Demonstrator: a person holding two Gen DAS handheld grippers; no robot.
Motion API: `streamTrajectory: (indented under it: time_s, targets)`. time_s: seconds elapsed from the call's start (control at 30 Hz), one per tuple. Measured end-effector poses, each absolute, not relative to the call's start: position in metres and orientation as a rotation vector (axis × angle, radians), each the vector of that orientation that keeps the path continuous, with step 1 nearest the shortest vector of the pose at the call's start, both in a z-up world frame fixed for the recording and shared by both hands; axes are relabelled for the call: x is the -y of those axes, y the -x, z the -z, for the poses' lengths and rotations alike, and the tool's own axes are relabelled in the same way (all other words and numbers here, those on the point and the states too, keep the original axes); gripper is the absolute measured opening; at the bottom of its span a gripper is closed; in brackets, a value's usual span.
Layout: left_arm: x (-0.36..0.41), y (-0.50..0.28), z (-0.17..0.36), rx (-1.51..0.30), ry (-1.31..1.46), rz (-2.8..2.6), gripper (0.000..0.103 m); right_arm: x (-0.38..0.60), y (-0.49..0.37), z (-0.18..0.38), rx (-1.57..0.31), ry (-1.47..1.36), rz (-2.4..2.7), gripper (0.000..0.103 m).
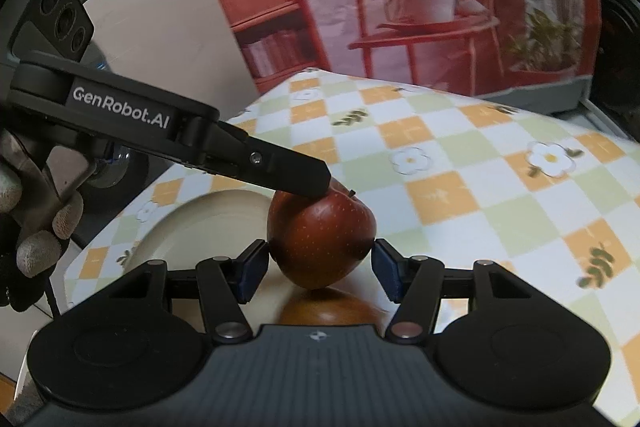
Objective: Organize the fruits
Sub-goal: 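Carry the red apple over the beige plate and release it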
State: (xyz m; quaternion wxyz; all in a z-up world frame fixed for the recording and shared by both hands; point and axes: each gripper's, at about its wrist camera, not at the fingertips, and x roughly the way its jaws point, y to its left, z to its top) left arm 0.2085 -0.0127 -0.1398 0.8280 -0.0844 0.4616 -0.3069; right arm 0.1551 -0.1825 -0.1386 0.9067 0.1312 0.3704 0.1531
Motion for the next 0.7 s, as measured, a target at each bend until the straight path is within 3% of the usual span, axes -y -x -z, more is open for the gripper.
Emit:
streamTrajectory:
  time_s: [0.7]
  targets:
    - [-0.071,-0.215,0.163,-0.948,0.253,0.537,0.043,0.08,-0.201,0.158,-0.797,-0.131,-0.4,0.06]
